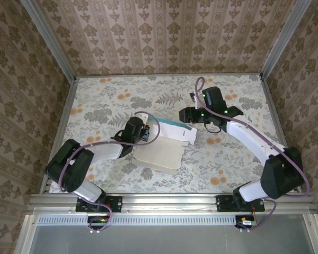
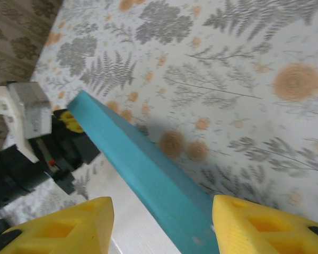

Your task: Fold the paper box

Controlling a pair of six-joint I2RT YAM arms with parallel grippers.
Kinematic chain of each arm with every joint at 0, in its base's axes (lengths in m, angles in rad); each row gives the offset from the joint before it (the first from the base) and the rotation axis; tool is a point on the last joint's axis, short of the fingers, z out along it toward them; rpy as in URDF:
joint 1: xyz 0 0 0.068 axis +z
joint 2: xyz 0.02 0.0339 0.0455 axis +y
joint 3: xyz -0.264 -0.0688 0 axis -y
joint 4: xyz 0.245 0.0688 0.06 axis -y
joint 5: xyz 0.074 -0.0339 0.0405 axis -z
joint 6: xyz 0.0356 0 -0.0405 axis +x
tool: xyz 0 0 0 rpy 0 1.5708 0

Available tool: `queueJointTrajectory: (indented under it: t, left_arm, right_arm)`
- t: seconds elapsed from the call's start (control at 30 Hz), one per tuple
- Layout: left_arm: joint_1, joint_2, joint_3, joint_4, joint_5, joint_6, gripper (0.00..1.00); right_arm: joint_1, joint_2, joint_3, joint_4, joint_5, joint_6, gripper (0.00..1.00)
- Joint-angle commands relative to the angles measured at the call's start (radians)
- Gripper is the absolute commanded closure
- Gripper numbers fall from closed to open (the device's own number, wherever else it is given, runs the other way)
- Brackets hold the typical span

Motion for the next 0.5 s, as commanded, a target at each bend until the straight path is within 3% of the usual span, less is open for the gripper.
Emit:
queueJointTrajectory:
  t: [0.0, 0.13, 0.47]
  left_arm:
    - [-0.011, -0.04, -0.028, -0.007, -0.103, -0.062, 0.86]
    - [-0.029, -0.077, -0.071, 0.009, -0.132, -0.104, 0.84]
    - [-0.057, -0.174, -0.131, 0.001, -0.16, -0.141, 0.76]
  right_arm:
    - [-0.031, -0.072, -0.024, -0.138, 0.09, -0.052, 0.46]
    - [-0.03, -0.133, -0.078, -0.108, 0.036, 0.021, 0.46]
    - [0.014, -0.176, -0.181, 0.01, 0.074, 0.149, 0.47]
